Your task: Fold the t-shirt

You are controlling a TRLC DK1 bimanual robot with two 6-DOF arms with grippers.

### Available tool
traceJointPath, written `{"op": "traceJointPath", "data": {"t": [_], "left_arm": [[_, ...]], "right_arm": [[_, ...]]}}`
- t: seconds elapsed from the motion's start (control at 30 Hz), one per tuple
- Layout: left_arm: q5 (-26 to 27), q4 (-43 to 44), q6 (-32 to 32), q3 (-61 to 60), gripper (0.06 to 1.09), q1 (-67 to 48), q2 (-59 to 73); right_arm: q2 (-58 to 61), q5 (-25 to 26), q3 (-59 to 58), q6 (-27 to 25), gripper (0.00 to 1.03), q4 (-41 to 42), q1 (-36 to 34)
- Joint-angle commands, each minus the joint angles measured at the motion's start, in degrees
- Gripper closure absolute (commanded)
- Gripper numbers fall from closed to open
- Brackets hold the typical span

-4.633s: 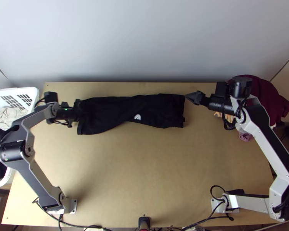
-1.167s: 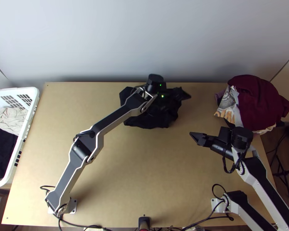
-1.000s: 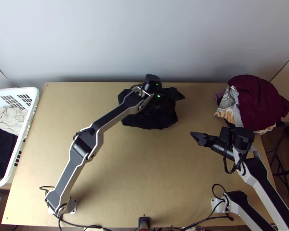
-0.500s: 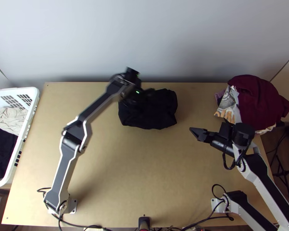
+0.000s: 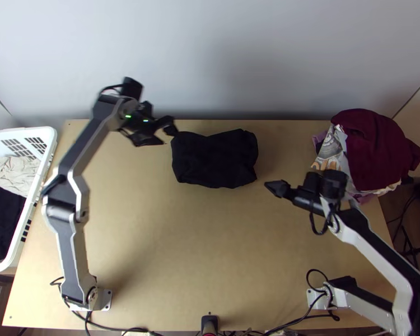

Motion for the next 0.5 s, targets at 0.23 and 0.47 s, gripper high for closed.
{"op": "traceJointPath", "data": {"t": [0.23,0.47], "left_arm": [[1.3,-0.9,1.0,-16.5,0.11,12.5,-20.7],[1.3,2.5,0.8,-26.1,0.11,15.0,-29.1]], "right_arm": [[30.8,-0.6,17.7,6.0,0.04,11.4,3.6],[35.9,-0.9,22.0,5.5,0.04,11.5,6.0]]}}
